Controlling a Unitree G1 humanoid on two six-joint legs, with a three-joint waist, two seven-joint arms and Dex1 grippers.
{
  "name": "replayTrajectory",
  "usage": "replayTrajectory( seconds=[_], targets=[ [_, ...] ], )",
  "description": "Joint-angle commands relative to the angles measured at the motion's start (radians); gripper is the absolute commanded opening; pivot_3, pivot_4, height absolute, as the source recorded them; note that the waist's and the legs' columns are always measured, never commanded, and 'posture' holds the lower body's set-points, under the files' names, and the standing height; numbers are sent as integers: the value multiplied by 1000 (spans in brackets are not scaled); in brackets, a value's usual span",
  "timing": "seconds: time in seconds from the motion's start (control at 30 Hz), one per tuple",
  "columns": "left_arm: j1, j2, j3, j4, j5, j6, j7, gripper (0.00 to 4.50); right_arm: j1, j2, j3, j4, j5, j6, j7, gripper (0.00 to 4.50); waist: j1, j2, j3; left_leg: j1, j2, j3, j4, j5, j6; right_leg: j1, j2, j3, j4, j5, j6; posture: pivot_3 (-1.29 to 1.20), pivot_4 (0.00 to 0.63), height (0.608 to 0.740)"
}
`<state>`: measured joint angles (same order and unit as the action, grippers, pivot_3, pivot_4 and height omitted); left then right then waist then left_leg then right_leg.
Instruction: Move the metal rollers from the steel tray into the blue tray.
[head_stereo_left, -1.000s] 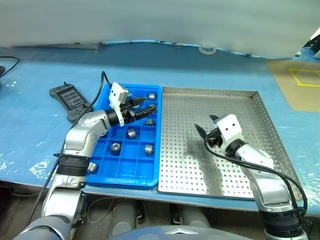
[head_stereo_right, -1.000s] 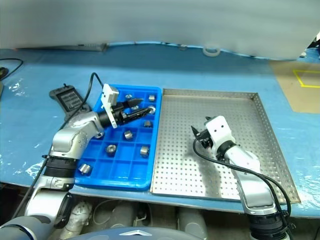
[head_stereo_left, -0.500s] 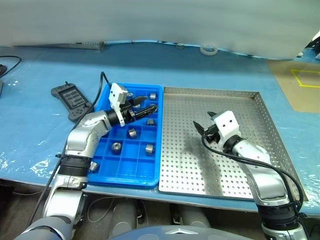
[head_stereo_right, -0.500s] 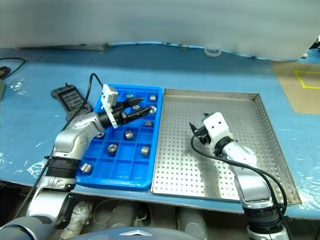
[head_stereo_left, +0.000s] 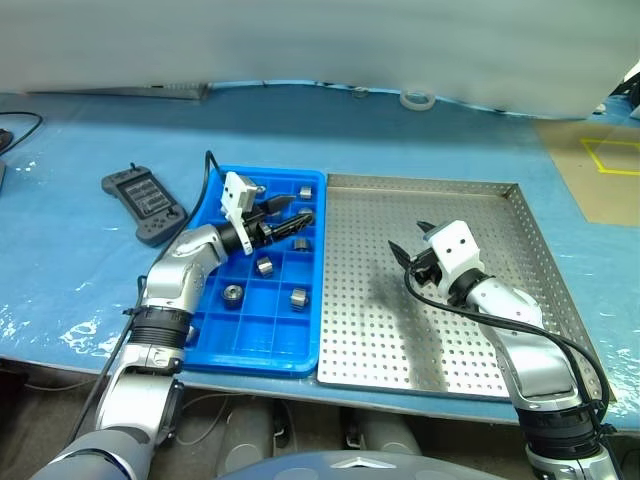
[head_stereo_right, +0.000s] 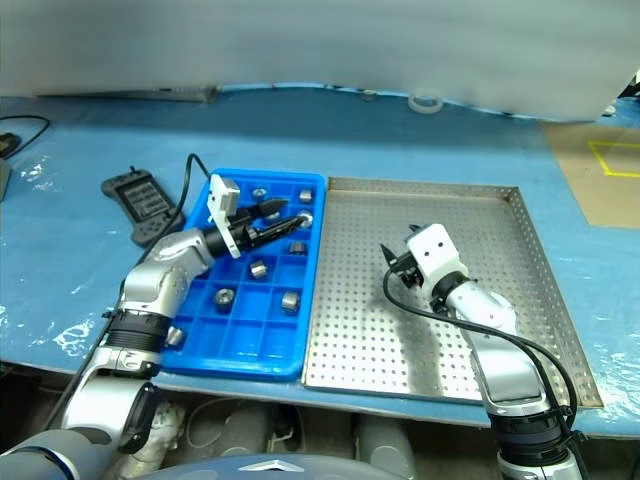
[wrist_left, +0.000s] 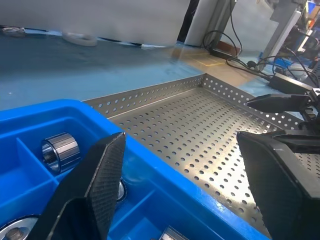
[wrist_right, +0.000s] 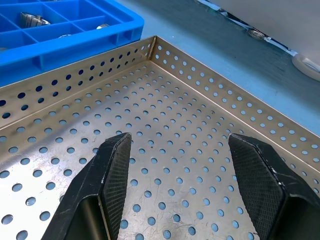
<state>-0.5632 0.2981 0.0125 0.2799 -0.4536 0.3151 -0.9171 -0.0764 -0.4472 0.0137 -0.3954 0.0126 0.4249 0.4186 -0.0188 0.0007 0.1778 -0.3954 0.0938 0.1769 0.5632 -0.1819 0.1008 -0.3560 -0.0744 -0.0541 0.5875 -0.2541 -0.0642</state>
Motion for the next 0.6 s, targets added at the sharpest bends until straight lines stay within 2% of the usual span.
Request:
replayTrajectory(
  seconds=[0.03, 0.6],
  targets=[
    [-36, -4, 5, 15, 8, -35, -20, 3757, -7, -10, -12, -23, -8, -13, -7, 3268, 0, 0, 0, 0, 0, 0, 0, 0, 0, 0, 0, 0, 0, 0, 0, -312, 150, 740],
    [-105, -24, 15, 64, 24, -43, -21, 3757, -39, -30, -2, 34, -40, -44, 5, 3268, -1, 0, 0, 0, 0, 0, 0, 0, 1, 0, 0, 0, 0, 0, 0, -289, 150, 740]
  ],
)
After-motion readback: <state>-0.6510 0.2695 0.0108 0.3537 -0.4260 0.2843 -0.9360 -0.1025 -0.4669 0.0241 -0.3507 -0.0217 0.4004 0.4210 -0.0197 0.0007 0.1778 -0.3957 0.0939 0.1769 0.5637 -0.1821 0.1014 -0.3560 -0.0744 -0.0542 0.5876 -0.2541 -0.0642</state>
